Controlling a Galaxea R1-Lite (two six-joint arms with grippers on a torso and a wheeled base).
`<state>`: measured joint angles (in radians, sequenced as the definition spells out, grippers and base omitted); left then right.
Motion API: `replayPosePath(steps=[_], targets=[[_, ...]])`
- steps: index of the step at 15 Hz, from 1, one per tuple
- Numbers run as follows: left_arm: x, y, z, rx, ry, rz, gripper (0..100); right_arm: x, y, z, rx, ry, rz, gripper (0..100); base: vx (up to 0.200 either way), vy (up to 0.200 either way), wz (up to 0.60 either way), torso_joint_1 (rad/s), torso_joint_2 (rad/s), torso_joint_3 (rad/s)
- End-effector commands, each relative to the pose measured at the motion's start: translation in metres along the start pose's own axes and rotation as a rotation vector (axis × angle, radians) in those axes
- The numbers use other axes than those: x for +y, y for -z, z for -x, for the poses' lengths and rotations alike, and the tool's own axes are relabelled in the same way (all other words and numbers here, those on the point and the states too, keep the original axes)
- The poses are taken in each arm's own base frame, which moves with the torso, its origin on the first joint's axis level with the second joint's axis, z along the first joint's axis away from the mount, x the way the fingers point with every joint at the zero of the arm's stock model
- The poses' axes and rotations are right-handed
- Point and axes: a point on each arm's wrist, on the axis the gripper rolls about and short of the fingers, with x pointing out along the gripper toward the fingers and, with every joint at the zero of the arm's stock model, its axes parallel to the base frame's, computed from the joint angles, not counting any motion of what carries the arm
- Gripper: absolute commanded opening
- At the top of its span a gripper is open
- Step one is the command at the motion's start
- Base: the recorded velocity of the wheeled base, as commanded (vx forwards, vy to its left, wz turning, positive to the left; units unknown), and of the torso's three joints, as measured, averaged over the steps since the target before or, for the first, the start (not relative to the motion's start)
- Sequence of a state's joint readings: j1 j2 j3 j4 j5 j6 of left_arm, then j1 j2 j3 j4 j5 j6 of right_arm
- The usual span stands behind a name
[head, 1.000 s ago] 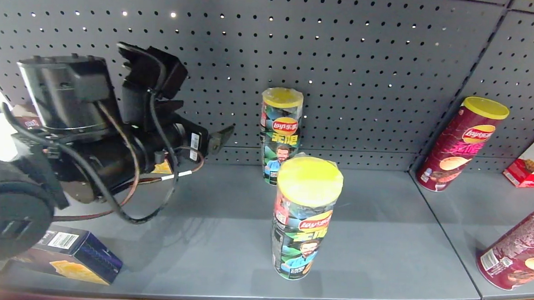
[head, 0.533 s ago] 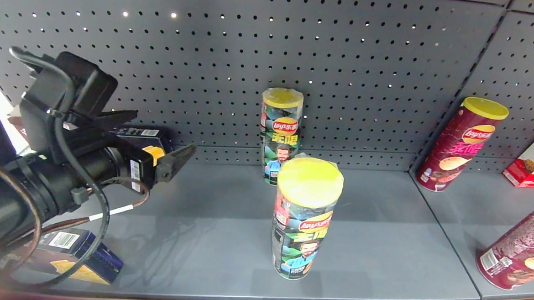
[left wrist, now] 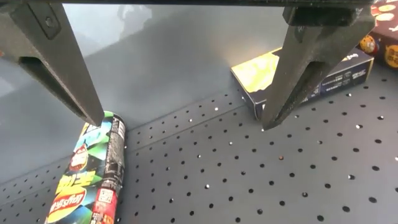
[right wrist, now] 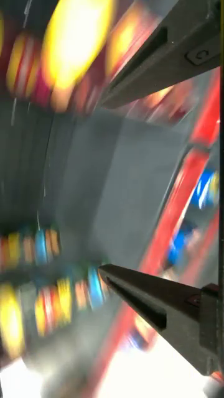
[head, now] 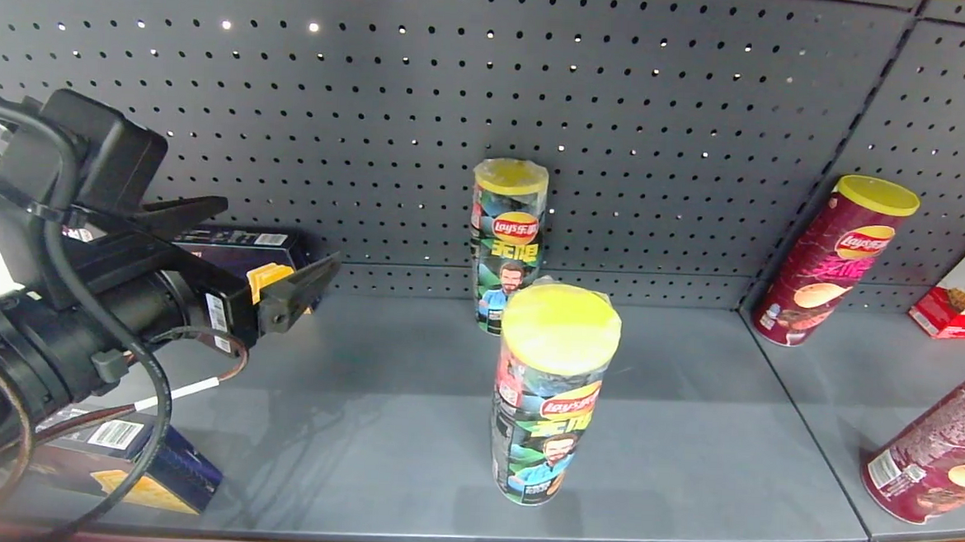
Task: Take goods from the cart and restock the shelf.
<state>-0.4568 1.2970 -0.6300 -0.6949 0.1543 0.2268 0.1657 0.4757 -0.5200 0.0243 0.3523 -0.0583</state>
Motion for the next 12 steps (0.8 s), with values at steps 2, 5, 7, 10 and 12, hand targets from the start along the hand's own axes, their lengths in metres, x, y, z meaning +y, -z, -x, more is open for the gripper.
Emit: replayPosePath(steps=[2,5,7,10,12], targets=[[-0.001,0.001,-0.002,0.006,0.003,-0.001,100,-0.003,0.001,-0.056,0.209,-0.279,-0.023,100,0.0,0.0,0.0,0.0,0.0,0.0],[-0.001,0.003,-0.002,0.012,0.004,-0.001,100,0.012,0.022,-0.092,0.355,-0.377,-0.008,100,0.0,0.0,0.0,0.0,0.0,0.0],[-0.001,0.003,-0.003,0.012,0.004,-0.001,100,0.016,0.032,-0.114,0.371,-0.35,0.002,100,0.0,0.0,0.0,0.0,0.0,0.0],[0.004,0.006,-0.005,0.026,-0.023,-0.004,100,0.017,0.031,-0.147,0.416,-0.227,-0.003,100,0.0,0.0,0.0,0.0,0.0,0.0],[0.005,0.005,-0.004,0.022,-0.022,-0.003,100,0.018,0.025,-0.165,0.417,-0.185,-0.016,100,0.0,0.0,0.0,0.0,0.0,0.0]])
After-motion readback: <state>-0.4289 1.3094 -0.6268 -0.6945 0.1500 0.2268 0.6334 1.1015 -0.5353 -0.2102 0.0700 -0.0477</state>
